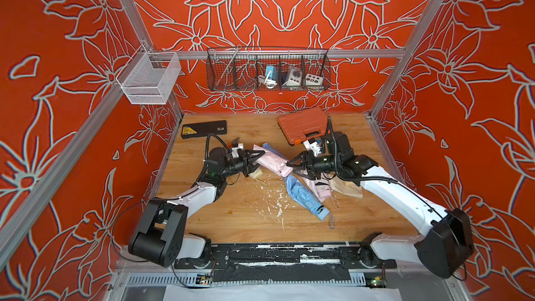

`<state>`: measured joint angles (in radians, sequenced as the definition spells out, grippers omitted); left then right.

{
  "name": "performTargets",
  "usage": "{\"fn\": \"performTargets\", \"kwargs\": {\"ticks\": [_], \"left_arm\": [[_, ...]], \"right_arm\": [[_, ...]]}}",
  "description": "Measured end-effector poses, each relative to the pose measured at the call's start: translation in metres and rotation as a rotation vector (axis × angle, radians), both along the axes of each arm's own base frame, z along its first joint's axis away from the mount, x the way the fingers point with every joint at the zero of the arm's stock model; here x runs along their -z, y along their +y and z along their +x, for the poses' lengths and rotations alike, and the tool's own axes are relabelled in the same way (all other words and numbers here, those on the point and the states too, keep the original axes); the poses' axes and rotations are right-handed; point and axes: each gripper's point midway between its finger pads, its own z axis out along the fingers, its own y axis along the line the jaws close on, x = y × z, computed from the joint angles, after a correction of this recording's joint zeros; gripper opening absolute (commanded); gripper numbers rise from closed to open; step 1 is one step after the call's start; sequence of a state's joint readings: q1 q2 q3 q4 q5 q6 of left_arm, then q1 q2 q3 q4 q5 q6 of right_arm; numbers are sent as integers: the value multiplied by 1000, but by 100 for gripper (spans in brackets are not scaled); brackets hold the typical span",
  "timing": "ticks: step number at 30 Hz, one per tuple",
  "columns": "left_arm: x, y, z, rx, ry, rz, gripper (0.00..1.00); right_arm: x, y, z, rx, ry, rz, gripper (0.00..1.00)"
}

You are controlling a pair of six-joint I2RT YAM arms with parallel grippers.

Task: Take umbrellas out of sleeves
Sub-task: Place the umbrella sleeve at the center of the board.

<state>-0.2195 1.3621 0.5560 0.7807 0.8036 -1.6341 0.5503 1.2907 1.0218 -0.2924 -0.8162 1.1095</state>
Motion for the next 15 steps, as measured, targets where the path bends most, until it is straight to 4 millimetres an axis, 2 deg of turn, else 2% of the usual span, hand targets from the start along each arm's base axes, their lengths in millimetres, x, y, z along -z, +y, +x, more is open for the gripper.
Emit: {"fn": "performTargets", "kwargs": {"ticks": [10, 15], "left_arm": [[1, 2, 3, -22, -2, 6, 19], [-1, 5, 6, -41, -8, 6, 19]], "right_arm": [[-12, 17, 8, 5, 0, 77, 50], [-12, 20, 12, 18, 19, 90, 46]]}}
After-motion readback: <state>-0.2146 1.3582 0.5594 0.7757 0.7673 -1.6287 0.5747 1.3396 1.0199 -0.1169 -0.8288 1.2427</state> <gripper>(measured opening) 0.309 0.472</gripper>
